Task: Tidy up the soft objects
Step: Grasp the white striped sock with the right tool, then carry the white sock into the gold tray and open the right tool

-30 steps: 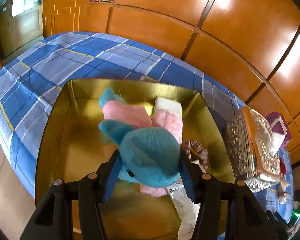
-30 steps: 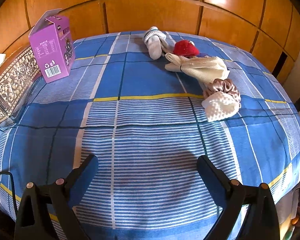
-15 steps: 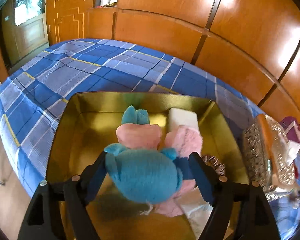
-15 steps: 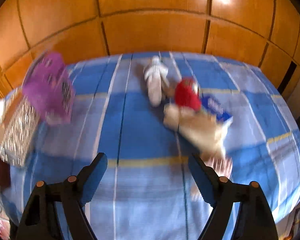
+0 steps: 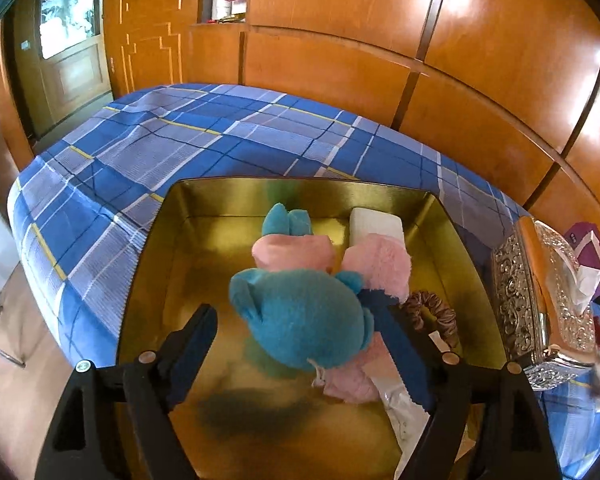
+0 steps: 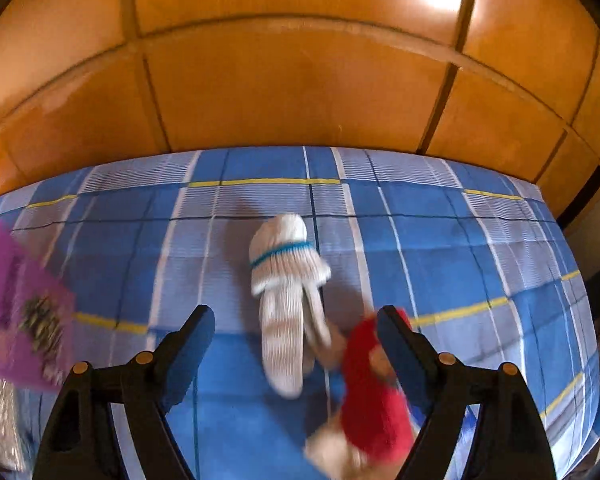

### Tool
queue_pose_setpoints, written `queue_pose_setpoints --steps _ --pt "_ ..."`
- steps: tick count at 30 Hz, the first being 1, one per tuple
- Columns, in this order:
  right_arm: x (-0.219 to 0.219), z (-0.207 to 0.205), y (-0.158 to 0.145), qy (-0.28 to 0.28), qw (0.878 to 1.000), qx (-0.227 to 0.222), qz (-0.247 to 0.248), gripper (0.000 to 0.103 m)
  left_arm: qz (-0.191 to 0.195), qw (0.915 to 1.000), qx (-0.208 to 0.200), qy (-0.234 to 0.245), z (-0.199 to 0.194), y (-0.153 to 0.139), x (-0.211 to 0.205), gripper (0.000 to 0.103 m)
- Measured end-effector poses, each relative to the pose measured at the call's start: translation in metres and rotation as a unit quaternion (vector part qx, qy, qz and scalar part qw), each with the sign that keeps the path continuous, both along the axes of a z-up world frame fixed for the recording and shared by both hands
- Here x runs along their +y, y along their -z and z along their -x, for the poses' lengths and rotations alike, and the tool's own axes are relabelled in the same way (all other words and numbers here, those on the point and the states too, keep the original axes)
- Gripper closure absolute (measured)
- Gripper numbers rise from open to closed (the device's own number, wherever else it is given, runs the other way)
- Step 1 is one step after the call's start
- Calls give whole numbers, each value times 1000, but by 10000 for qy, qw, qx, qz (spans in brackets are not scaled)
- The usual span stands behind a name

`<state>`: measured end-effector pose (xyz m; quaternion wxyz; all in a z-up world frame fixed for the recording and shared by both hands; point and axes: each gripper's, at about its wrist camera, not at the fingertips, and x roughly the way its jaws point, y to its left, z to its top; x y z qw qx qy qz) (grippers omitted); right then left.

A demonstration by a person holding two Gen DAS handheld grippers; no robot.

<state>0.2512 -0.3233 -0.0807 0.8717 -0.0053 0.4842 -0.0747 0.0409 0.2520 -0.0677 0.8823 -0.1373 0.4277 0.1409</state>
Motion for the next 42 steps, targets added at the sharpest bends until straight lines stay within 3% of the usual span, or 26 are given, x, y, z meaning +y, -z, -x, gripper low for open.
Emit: queue_pose_setpoints --steps 3,5,6,10,16,22,29,37,42 --pt "-2 -24 19 55 9993 344 128 25 55 10000 -45 -36 3 -4 2 13" --pt "-4 -32 31 106 9981 562 214 55 63 10000 -12 -72 3 -5 3 13" --pt "-5 -33 34 81 9982 586 78 64 58 10000 1 -81 3 -5 3 13" --pt "1 -30 31 -24 9985 553 36 76 77 10000 21 -38 0 -3 0 13" --pt "16 -15 -5 -419 9979 439 -207 76 55 9998 10 164 0 -2 -13 13" --pt "38 -12 -44 -647 9975 282 -18 76 -49 9991 -166 394 9 -9 -21 13" --pt "106 -19 -92 -1403 9896 -32 325 76 -87 9968 -368 703 22 -19 -32 13" --pt "200 -11 -118 -2571 9604 -399 993 76 55 9952 -453 865 33 -20 -35 13" --pt "262 0 -128 -3213 9362 -673 1254 76 116 9946 -503 896 39 -20 -34 13"
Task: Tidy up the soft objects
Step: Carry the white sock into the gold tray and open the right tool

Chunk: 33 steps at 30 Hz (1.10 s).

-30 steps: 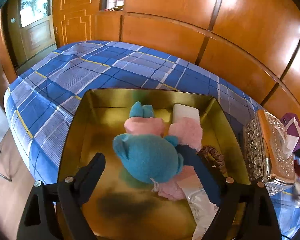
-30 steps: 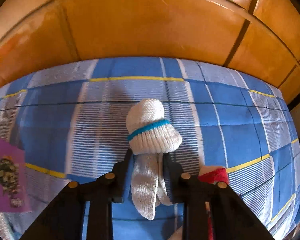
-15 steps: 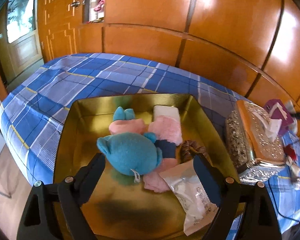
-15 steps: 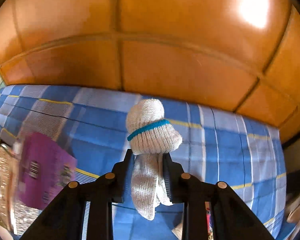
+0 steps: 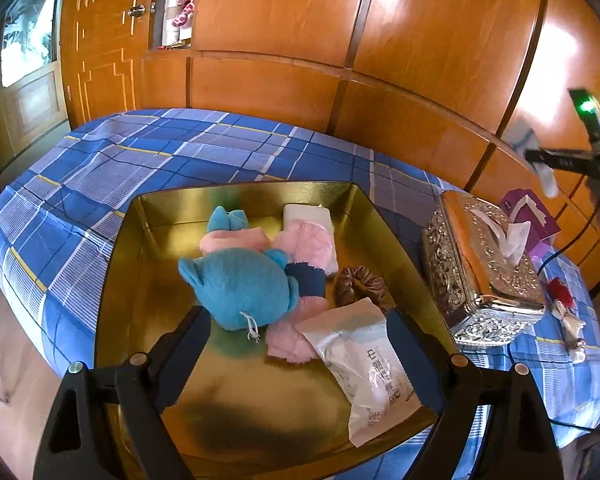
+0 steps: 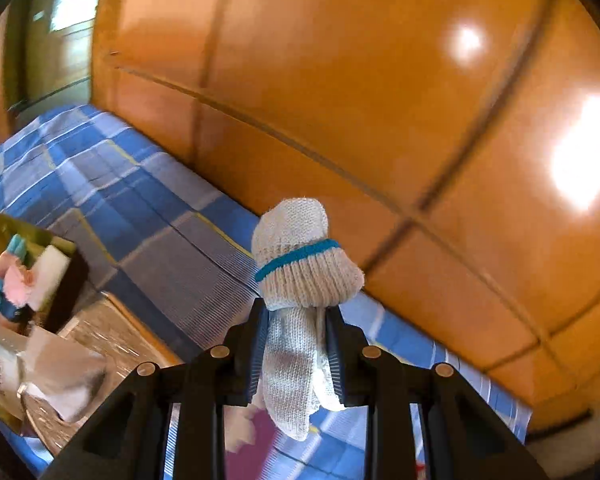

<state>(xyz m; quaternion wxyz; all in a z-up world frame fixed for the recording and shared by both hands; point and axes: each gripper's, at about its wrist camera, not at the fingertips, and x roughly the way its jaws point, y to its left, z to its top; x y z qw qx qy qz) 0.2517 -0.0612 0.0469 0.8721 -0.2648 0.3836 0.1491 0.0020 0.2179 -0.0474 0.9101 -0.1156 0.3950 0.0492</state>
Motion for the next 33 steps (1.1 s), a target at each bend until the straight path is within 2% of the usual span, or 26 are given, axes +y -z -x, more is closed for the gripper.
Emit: queue_pose_setpoints --steps 2,6,10,14,20,27,33 --pt "25 4 1 -248 9997 -35 66 76 3 10000 -28 5 3 -1 0 13" --pt "77 25 9 -957 9952 175 -46 76 6 10000 -65 -27 8 -3 3 13" --pt "114 60 23 -1725 9821 717 -244 76 -47 9997 -142 -168 11 -7 13 13" --pt "133 97 40 -2132 9653 1411 -535 76 -146 9988 -181 -436 14 -9 25 13" --pt "144 130 58 -1905 9561 1950 -1075 76 -237 9966 -156 -779 18 -8 38 13" --pt "171 143 86 -1387 9641 1876 -1267 75 -378 9958 -182 -813 19 -9 35 13" --pt "189 139 107 -1165 9788 1478 -809 72 -411 9959 -143 -797 18 -7 32 13"
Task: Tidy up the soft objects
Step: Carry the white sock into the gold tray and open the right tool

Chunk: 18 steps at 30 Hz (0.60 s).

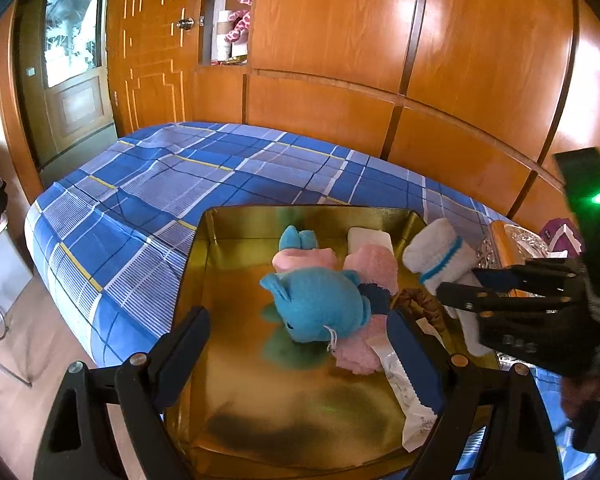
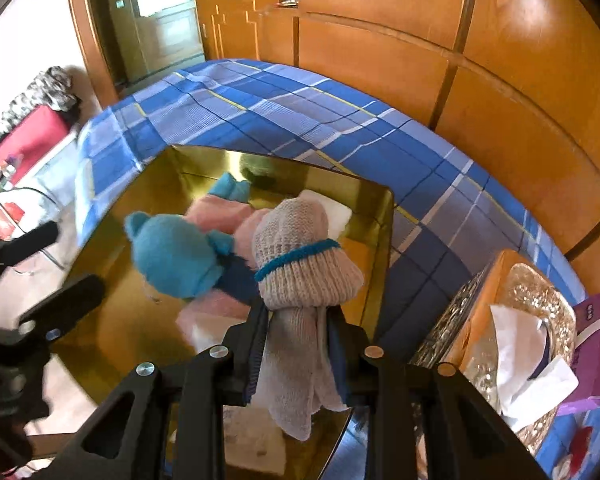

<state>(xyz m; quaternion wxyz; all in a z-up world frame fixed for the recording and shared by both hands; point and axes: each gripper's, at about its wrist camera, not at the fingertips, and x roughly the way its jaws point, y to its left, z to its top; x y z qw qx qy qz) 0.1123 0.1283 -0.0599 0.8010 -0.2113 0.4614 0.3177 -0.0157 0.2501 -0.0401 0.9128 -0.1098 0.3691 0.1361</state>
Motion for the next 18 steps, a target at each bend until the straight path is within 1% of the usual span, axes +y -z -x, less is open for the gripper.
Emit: queue_pose_setpoints --steps 3,4,11,18 --pt "3 -1 6 25 9999 -121 93 65 -23 10000 12 41 0 1 -3 13" --pt "3 -1 7 36 9999 -139 87 60 -27 10000 10 55 0 1 -4 13" --pt "-3 9 -1 21 9996 -247 -125 55 -64 9999 -57 90 2 -3 -8 13" --pt "-28 19 -18 301 9976 -368 -497 55 -135 9997 -120 181 3 -8 -16 13"
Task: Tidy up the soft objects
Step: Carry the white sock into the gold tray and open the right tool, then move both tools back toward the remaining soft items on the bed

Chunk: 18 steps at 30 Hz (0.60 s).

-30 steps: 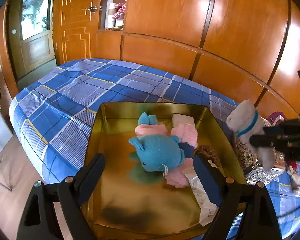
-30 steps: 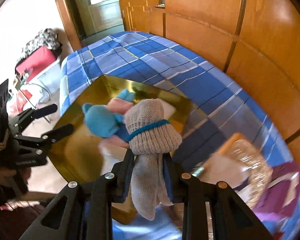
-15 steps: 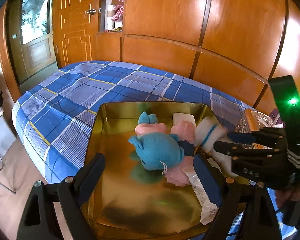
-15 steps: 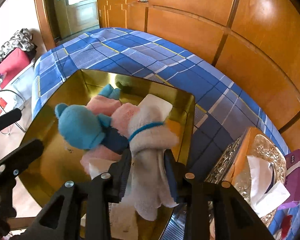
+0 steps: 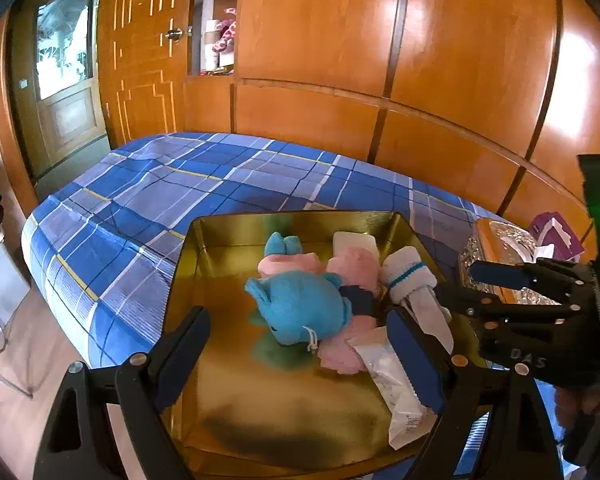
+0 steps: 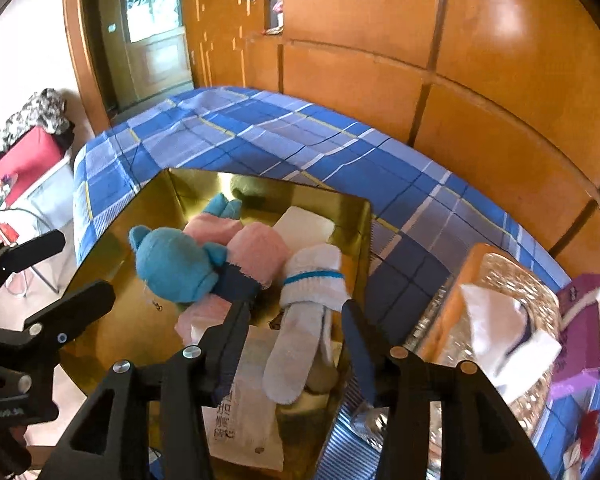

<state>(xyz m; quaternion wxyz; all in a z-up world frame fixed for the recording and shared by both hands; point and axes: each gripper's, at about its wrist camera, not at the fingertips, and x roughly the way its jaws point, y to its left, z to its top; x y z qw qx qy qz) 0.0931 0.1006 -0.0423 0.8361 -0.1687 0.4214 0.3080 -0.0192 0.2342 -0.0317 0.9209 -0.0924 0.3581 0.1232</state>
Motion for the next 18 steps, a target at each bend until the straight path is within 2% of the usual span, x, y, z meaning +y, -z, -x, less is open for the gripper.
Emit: queue_pose_setpoints --steps 5,10,18 --pt "-23 9 -12 242 9993 -120 -259 55 -46 9999 1 96 0 -1 -7 13" --pt "-46 22 -23 454 9976 -452 -266 55 -121 9997 -13 204 0 -3 -16 13" --pt "-95 40 -32 725 9943 -614 -477 55 -281 9980 -136 544 3 -11 -35 13"
